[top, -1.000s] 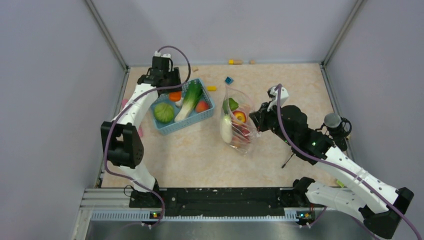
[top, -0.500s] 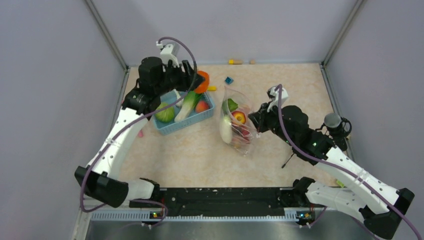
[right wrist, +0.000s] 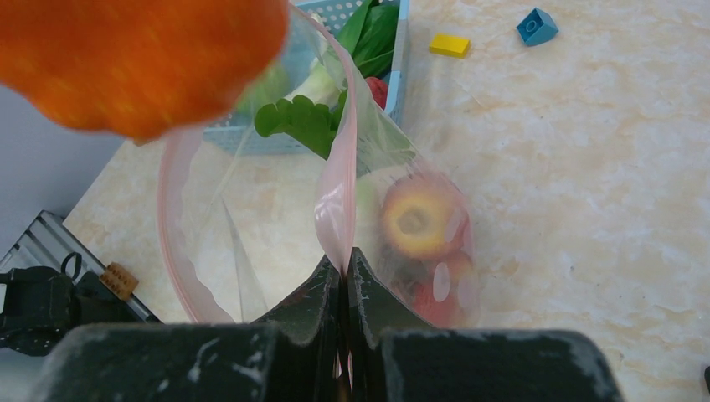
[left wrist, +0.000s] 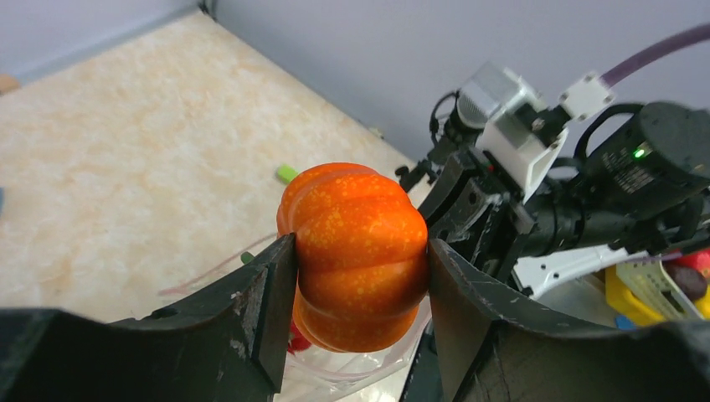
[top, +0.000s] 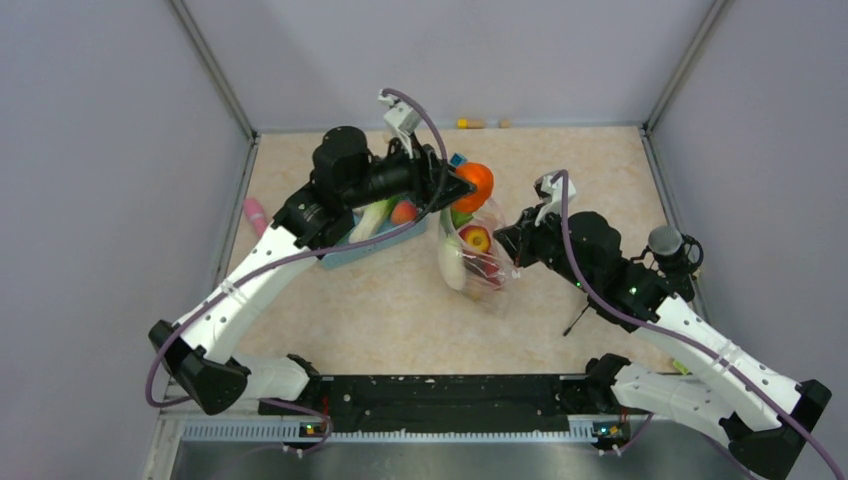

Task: Place the food in the zip-top bag and seal the zipper
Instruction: Place the fake vegetable in the zipper food storage bag.

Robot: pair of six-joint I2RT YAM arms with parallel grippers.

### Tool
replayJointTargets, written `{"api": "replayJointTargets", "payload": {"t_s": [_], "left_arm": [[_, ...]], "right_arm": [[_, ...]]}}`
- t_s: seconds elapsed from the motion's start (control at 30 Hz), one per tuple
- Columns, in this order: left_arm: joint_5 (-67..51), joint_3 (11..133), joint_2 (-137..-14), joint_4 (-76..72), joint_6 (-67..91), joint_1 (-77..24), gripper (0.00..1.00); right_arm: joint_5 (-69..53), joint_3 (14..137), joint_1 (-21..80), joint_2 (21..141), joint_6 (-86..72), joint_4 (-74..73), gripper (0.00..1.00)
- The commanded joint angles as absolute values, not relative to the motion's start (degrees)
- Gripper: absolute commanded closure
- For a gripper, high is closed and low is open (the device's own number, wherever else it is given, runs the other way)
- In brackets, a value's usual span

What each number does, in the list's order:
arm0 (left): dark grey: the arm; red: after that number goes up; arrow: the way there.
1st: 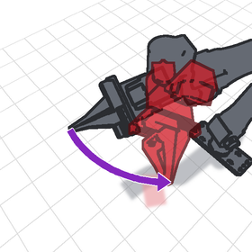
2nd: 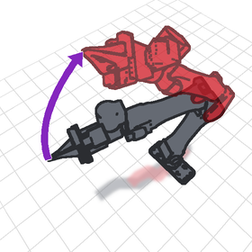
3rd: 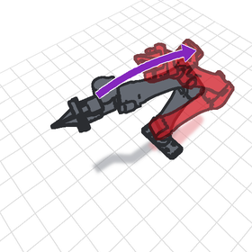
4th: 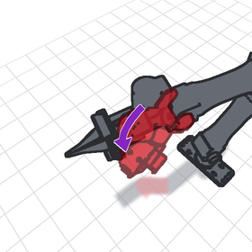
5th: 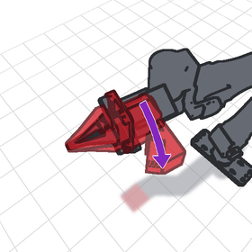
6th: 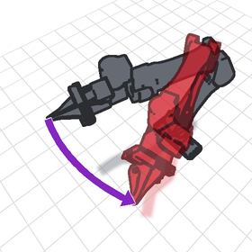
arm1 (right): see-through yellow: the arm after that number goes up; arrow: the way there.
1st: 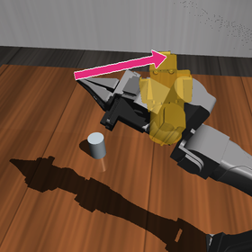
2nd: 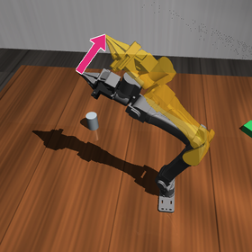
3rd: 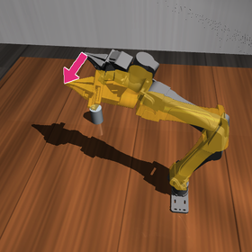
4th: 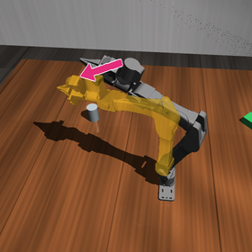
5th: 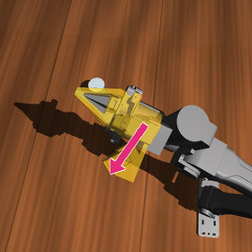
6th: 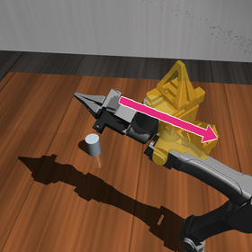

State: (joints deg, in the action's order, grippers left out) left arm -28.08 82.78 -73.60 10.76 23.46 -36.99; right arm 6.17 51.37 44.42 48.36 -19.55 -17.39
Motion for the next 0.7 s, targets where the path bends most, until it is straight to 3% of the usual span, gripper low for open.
{"api": "replayJointTargets", "payload": {"t_s": [0.0, 0.4, 0.57, 0.67], "left_arm": [[-30.7, 84.9, -75.6, 13.5, 17.6, -39.9, 1.0], [-28.1, 81.4, -74.8, 18.2, 11.6, -42.0, 0.99], [-24.0, 81.3, -74.9, 20.1, 11.1, -42.3, 0.93], [-22.8, 81.9, -75.3, 21.6, 10.8, -42.4, 0.79]], "right_arm": [[5.6, 51.6, 43.9, 47.3, -19.4, -14.5, 1.0], [5.9, 51.6, 43.8, 47.3, -19.4, -14.5, 1.0], [5.6, 51.5, 43.9, 47.2, -19.4, -14.4, 1.0], [5.7, 51.6, 43.9, 47.2, -19.5, -14.4, 1.0]]}}
